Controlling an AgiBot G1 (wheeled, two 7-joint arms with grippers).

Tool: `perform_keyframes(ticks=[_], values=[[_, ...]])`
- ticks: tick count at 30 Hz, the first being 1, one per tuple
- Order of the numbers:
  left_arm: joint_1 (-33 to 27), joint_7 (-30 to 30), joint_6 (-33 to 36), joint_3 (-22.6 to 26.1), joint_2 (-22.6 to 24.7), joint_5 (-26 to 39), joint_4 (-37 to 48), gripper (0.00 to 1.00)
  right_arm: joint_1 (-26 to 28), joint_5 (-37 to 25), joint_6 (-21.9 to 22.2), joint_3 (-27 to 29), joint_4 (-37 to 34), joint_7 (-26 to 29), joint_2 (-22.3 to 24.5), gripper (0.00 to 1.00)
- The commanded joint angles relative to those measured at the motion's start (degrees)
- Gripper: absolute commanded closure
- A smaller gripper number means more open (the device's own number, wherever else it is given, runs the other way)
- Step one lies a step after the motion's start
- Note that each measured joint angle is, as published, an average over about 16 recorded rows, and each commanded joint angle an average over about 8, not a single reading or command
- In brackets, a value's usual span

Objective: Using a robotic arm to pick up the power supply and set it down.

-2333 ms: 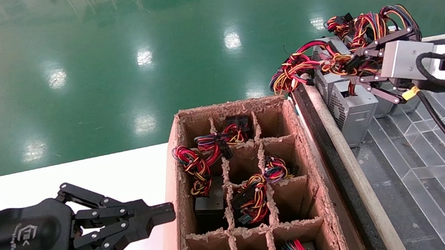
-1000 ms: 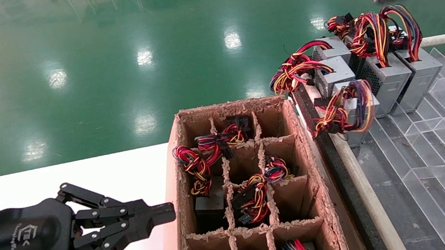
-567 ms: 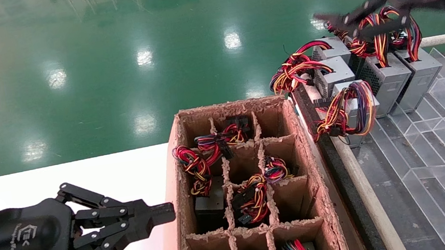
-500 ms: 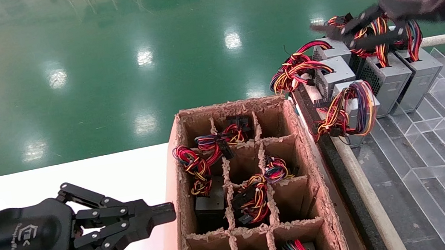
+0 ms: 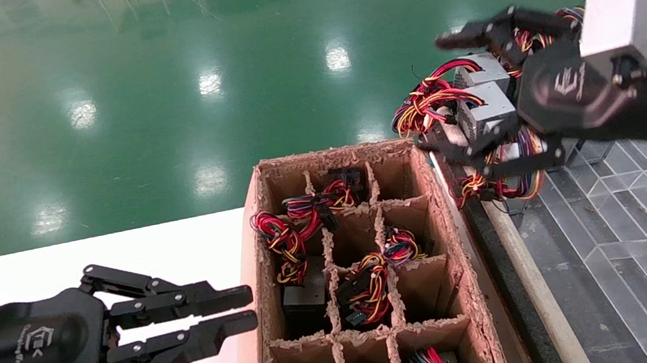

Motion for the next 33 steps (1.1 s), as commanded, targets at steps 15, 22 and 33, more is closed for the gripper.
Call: perform_keyframes(ticks=[15, 22, 33], values=[[0.00, 0.01, 0.00, 0.01, 0.00, -0.01, 0.00, 0.00, -9.70, 10.44, -5.94, 1.35, 1.60, 4.70, 0.41, 0.00], [0.00, 0.01, -0.01, 0.02, -0.01, -0.01, 0.00, 0.00, -13.95, 15.02, -8.55, 1.95, 2.30, 6.77, 0.60, 0.00], [0.00, 0.01, -0.02, 0.02, -0.01, -0.02, 0.01, 0.00, -19.53, 21.04, -11.94, 2.72, 3.20, 9.41, 0.81, 0.00]])
